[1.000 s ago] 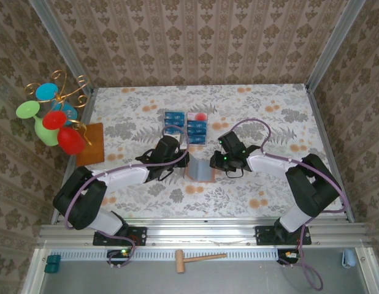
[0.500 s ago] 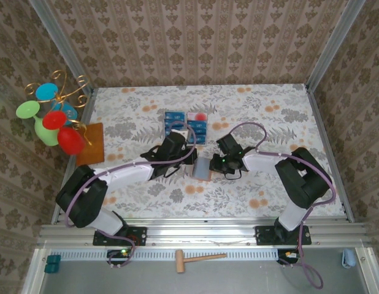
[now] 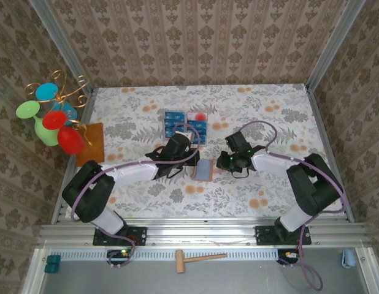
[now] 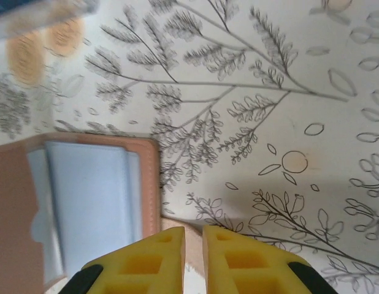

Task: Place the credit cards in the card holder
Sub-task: Open the card holder at the center of the table.

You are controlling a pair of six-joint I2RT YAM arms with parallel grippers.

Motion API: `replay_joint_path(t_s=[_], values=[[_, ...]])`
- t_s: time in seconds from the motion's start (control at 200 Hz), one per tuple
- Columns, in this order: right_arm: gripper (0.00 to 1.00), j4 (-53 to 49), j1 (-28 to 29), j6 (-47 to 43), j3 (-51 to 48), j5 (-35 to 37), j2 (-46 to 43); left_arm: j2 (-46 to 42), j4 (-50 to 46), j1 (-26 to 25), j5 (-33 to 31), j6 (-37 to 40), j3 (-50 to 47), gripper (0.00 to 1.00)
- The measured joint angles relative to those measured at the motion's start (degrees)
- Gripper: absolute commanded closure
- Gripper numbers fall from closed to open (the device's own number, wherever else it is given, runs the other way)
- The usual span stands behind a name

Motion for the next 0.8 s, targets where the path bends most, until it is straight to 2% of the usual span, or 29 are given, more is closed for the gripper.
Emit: replay_joint_path(t_s=[0.225, 0.485, 0.8], values=[[0.85, -1.92, 3.32, -0.52, 2.64, -0.04, -1.31, 0.0, 1.27, 0.0, -0.07, -0.52, -0.68, 1.0], [0.85, -1.62, 8.41, -0.44, 7.69, -0.72, 5.75, -0.52, 2.82, 0.57, -0.24, -1.01, -2.12, 1.0], [0.86, -1.11, 9.66, -0.26, 8.33, -0.9, 10.51, -5.2, 3.5, 5.31, -1.33, -1.49, -8.28, 1.0]])
